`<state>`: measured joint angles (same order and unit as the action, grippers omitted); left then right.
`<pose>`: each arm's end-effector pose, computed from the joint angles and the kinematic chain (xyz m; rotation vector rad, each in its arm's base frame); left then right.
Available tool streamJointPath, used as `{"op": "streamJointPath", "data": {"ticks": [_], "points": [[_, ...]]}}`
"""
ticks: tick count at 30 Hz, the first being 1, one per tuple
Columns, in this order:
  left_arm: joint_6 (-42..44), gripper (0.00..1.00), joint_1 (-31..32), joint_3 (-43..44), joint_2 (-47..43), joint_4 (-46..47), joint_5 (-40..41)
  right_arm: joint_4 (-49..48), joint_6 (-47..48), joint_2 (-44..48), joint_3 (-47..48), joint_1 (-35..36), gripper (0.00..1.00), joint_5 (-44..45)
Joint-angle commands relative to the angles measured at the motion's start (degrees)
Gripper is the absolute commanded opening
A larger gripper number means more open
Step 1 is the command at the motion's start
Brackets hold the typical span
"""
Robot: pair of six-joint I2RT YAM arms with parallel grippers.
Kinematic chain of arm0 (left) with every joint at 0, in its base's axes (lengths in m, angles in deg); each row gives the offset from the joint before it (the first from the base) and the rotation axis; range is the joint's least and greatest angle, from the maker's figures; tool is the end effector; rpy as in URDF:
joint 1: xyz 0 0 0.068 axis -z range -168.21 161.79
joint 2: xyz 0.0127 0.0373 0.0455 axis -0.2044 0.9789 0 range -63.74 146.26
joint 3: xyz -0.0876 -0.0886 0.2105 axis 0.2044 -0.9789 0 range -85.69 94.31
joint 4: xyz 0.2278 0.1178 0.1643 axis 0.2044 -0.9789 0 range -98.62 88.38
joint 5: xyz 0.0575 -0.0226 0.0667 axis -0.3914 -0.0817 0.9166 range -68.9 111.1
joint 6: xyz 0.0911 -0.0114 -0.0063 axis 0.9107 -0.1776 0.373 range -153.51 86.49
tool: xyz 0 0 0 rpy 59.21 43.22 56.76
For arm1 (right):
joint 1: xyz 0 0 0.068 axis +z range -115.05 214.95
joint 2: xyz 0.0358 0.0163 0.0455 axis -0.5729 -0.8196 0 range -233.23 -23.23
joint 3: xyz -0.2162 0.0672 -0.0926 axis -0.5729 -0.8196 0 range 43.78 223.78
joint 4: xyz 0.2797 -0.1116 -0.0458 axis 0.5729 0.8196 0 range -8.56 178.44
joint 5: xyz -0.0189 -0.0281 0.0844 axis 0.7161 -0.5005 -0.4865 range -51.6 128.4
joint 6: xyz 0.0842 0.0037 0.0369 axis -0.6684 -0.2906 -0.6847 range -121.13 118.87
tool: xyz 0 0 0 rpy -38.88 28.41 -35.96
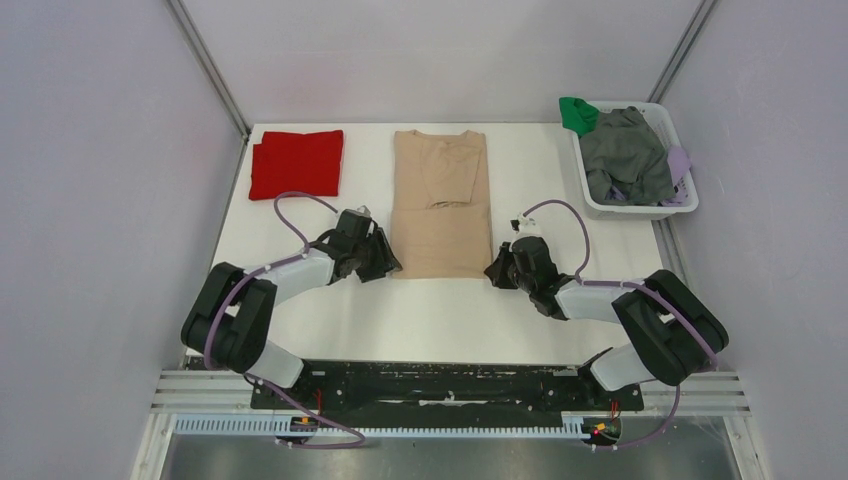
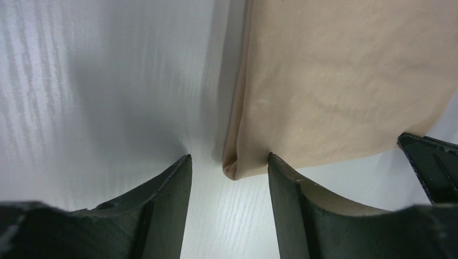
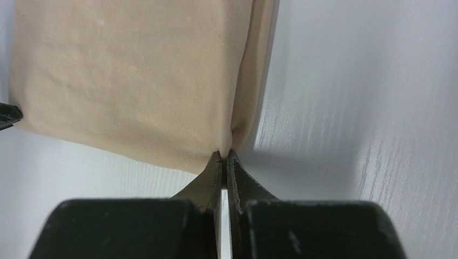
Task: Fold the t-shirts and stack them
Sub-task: Grab one side of the 2/3 rectangular tshirt with both arms
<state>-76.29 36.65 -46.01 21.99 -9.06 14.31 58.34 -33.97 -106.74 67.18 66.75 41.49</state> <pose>0.3046 -0.1520 0.0546 -0.3563 2.5863 -0.6078 0.2704 0.1623 0.0305 0.0514 2.2738 0.5541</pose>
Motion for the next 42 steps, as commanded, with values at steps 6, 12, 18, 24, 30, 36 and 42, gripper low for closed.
{"op": "streamJointPath", "data": {"ticks": [6,12,18,24,30,36,42], "points": [[-2.3,0.39,0.3,-3.0,4.0,1.6,-4.5,3.7,0.3,-0.6,-1.1,0.4,0.00,0.1],[-2.5,0.40,0.3,-4.7,2.2,0.6,-3.7,4.1,0.4,-0.2,-1.2,0.3,0.00,0.0],[-2.5,0.40,0.3,-5.9,0.9,-0.6,-3.8,4.1,0.4,-0.1,-1.2,0.4,0.00,-0.5],[-2.5,0.40,0.3,-6.4,0.5,-1.5,-3.0,4.1,0.5,0.0,-1.3,0.4,0.00,-0.8],[-2.9,0.35,0.4,-6.1,1.7,-0.2,-4.1,3.9,0.6,0.2,-1.7,0.4,0.00,-0.9],[-1.9,0.02,1.0,-4.4,2.2,0.2,-6.2,3.8,0.6,1.2,-1.8,0.4,0.00,-2.5],[-0.5,0.02,1.2,-6.1,-7.9,-3.8,-6.0,6.1,4.5,10.3,-3.6,0.8,0.00,-7.7]]}}
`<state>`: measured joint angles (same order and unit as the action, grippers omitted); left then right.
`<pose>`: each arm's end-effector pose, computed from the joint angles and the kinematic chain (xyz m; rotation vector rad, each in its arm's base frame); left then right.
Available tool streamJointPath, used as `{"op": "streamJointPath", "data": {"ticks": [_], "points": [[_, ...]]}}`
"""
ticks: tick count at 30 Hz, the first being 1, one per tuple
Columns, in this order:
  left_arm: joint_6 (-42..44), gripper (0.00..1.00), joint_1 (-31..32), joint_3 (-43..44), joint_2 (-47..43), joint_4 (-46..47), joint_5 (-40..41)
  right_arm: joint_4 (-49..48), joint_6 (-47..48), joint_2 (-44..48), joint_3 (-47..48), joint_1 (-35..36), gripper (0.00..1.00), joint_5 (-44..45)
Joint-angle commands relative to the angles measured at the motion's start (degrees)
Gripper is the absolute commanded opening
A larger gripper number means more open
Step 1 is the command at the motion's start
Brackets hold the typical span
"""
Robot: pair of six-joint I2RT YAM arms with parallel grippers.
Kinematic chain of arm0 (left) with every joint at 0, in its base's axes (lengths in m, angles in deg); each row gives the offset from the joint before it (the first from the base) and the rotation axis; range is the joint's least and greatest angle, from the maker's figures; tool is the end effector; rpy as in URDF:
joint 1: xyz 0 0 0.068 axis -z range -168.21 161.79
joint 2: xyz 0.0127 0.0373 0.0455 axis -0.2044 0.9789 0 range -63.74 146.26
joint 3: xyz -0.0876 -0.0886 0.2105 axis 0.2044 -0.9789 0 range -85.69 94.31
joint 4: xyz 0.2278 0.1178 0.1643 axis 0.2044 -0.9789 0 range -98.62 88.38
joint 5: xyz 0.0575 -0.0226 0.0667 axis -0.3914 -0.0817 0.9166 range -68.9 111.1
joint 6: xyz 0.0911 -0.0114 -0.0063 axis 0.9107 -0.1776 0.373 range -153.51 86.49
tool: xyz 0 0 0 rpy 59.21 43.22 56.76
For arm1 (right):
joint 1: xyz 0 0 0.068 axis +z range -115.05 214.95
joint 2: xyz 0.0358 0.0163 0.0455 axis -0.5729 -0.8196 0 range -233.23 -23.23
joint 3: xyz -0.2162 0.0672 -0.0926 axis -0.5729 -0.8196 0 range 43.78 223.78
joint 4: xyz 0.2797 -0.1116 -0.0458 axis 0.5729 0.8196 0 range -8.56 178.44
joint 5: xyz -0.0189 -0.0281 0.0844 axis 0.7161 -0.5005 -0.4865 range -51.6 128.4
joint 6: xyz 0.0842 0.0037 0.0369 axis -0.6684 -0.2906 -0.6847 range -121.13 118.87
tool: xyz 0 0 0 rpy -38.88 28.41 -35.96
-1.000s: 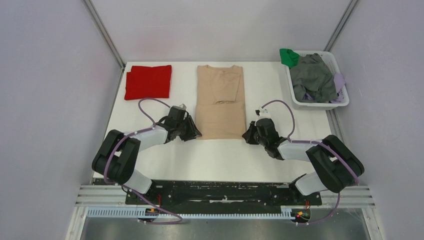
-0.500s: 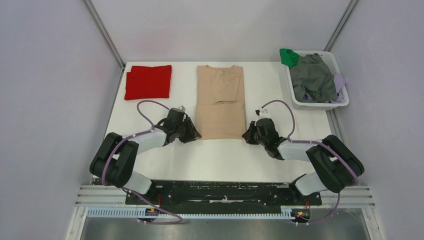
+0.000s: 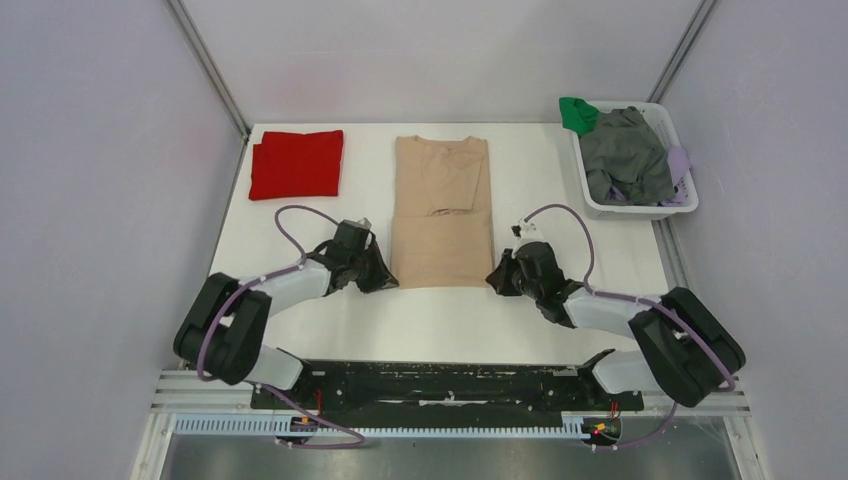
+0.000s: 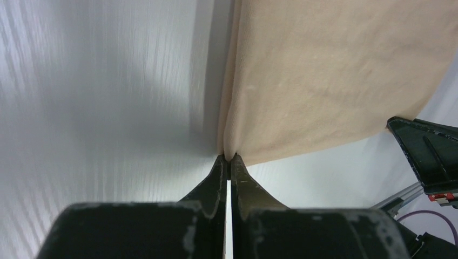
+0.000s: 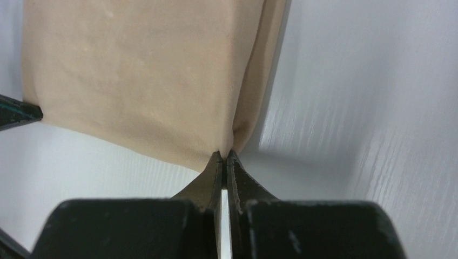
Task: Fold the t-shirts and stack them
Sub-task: Grab one side of the 2/3 rectangular tshirt with both arms, then fold the long partially folded tshirt into a neat square
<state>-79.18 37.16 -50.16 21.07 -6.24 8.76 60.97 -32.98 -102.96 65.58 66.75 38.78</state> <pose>0.2861 -0.1553 0.0412 -0.3760 2.6296 -0.7362 0.2618 0.1616 0.0348 0.0049 2.2925 0.5901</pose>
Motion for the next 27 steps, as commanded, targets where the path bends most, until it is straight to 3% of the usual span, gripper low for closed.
{"op": "streamJointPath", "data": {"ticks": [1,9,14,19,23,27], "points": [[2.4,0.02,0.7,-2.7,-9.6,-7.5,-0.8,4.9,5.0,8.3,-2.3,1.1,0.00,-7.0],[3.2,0.02,1.3,-4.1,-32.3,-25.6,-6.5,18.6,11.2,25.7,-4.7,4.2,0.00,-29.6],[1.6,0.02,1.4,0.9,-44.4,-35.1,-10.3,25.6,10.2,35.0,-1.7,6.0,0.00,-33.9],[1.5,0.02,1.4,7.2,-48.1,-40.0,-8.4,29.1,8.9,38.4,2.2,6.0,0.00,-34.9],[1.4,0.02,1.3,10.5,-47.3,-36.6,-3.2,33.6,11.5,35.0,7.6,5.7,0.00,-29.5],[0.1,0.02,1.3,12.1,-42.9,-30.8,2.3,31.7,11.1,30.4,10.6,2.3,0.00,-28.1]]}}
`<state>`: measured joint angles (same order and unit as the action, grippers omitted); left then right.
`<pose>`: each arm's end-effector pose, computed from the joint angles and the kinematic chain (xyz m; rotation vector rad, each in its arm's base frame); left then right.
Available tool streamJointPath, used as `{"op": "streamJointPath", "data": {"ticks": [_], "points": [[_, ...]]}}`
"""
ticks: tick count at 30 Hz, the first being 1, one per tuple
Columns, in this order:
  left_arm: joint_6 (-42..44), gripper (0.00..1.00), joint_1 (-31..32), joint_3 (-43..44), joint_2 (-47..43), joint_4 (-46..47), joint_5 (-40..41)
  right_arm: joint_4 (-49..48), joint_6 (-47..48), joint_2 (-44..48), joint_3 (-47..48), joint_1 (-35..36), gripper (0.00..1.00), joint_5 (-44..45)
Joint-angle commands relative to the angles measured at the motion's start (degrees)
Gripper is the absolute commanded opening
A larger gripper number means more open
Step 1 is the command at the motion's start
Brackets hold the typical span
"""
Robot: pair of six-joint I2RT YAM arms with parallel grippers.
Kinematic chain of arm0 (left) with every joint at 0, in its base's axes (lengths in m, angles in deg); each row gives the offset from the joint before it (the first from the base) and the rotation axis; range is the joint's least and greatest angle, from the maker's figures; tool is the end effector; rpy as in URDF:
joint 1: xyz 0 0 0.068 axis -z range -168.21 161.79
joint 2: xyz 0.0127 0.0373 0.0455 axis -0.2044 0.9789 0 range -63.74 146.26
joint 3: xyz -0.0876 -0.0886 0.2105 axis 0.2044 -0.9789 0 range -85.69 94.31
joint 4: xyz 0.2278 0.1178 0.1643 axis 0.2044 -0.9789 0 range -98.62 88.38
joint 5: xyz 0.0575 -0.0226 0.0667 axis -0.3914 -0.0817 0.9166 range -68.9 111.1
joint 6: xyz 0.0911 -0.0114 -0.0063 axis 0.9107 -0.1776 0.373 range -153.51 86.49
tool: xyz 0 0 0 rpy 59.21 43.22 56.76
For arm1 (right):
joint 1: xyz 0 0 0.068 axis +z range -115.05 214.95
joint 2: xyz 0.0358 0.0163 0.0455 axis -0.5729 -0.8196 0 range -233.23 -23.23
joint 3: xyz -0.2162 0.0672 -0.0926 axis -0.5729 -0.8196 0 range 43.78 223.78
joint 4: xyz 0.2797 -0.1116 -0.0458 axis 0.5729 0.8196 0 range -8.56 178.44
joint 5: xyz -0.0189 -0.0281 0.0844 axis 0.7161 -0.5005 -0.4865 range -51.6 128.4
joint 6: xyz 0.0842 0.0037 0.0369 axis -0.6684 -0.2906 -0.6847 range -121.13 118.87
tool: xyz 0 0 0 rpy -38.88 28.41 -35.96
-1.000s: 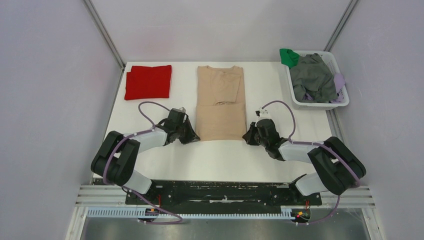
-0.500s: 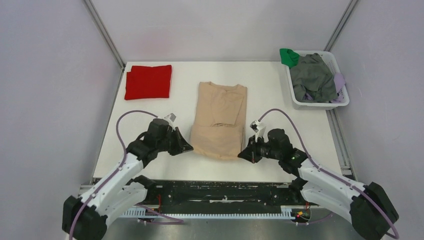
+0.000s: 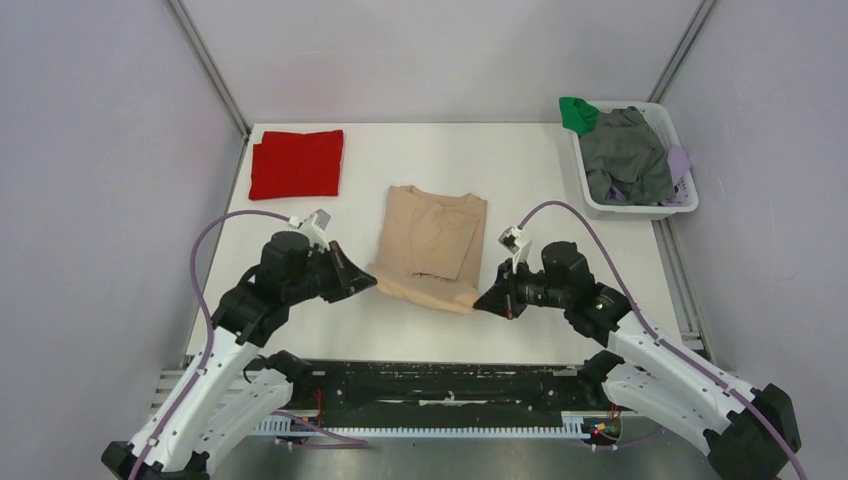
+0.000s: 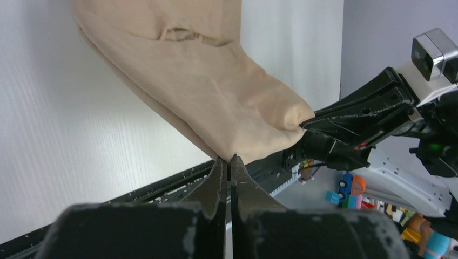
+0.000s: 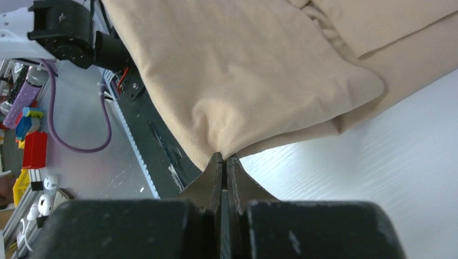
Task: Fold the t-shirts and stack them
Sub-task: Fold the long partially folded tshirt into a neat square
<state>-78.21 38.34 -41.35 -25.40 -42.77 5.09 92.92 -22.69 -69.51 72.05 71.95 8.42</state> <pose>0.2082 -0.1295 0.2608 -0.2002 2.3323 -0.9725 0.1984 0.2011 0.1787 -0.6354 2.1323 1.1404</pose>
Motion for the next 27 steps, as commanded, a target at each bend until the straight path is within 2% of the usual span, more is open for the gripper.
{"op": "streamJointPath", "data": {"ticks": [1,4,11,27], "points": [[-0.9,0.02,0.1,4.2,5.2,6.4,7.4,-1.5,0.5,-3.9,4.6,-4.7,0.00,2.2],[0.3,0.02,0.1,7.6,10.8,8.1,11.7,-5.6,-0.7,-7.5,7.0,-9.4,0.00,1.5],[4.5,0.02,-0.7,14.8,22.3,12.5,19.0,-11.0,-2.3,-16.3,13.3,-13.7,0.00,-0.2],[9.0,0.02,-9.1,27.3,48.0,20.7,13.2,-21.0,-3.0,-35.9,23.0,-21.6,0.00,-1.9]]}}
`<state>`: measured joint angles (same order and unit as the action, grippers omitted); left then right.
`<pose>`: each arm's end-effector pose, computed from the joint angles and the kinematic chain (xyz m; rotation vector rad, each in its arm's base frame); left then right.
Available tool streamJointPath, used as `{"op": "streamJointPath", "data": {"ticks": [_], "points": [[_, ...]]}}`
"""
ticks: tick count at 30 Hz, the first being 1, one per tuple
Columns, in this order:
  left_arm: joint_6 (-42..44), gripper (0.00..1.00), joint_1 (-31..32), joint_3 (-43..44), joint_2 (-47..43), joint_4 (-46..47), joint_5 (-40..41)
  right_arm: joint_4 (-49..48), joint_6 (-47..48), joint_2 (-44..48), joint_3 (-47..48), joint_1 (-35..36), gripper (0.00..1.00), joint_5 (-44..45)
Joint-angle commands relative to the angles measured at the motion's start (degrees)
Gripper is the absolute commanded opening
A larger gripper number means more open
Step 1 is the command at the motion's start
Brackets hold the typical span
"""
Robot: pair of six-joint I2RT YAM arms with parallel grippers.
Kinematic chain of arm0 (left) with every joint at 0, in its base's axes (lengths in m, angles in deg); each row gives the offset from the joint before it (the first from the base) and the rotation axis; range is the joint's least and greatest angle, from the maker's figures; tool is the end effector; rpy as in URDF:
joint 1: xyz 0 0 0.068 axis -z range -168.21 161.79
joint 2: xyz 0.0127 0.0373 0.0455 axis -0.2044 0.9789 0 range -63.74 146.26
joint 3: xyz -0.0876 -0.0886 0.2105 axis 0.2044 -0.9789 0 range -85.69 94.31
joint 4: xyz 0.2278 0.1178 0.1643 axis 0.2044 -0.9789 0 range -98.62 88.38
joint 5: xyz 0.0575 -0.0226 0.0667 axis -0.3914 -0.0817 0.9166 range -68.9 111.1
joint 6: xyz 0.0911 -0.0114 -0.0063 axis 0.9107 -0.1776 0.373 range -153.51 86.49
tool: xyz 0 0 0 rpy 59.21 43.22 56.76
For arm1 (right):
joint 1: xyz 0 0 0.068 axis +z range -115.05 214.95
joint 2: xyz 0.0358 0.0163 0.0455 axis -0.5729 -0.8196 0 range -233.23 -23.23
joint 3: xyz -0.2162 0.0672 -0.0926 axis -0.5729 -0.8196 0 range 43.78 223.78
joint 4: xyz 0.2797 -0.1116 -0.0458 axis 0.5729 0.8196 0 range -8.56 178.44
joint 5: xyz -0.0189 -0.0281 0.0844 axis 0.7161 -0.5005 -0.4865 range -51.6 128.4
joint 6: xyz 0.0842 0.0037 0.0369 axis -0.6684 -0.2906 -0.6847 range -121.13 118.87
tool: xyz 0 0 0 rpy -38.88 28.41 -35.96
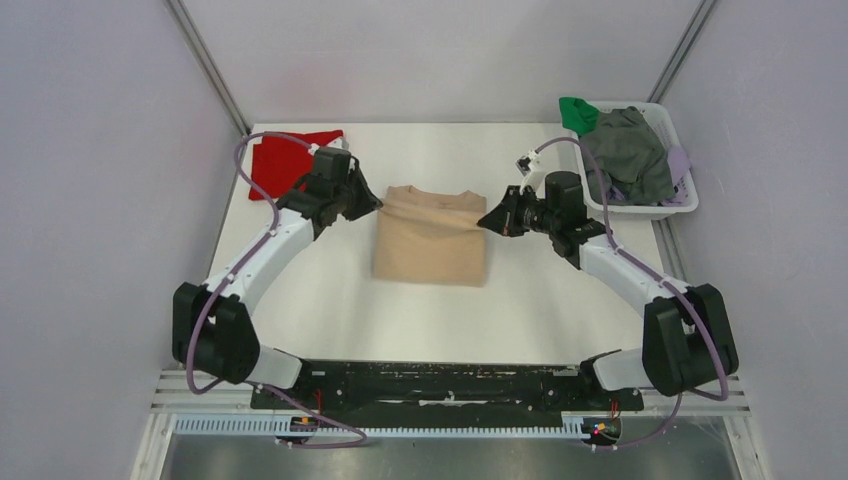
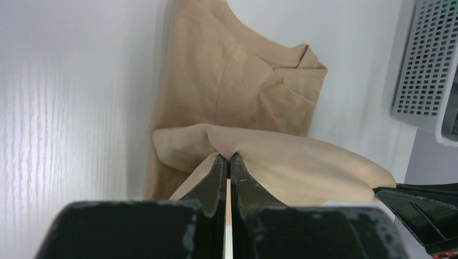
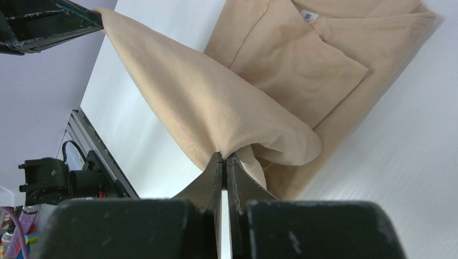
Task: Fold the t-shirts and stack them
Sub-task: Fold the long partially folded tshirt into a neat square
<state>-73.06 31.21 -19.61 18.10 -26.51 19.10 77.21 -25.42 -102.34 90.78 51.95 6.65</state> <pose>0.3777 -0.1362 0.2227 -0.3919 2.3143 -0.5664 0.3519 0.1530 0.1729 -0.2255 2.1210 1.0058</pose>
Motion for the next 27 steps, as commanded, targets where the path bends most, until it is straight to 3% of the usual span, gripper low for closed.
{"op": "streamJointPath", "data": {"ticks": [1,27], "points": [[4.1,0.02,-2.2,6.7,6.4,4.7,-1.4,-5.8,-0.4,-4.4,4.9,-2.0,0.00,-0.1],[5.8,0.02,-3.5,31.3,38.9,8.3,1.8,-23.7,-8.2,-32.4,15.5,-7.6,0.00,-3.6]]}}
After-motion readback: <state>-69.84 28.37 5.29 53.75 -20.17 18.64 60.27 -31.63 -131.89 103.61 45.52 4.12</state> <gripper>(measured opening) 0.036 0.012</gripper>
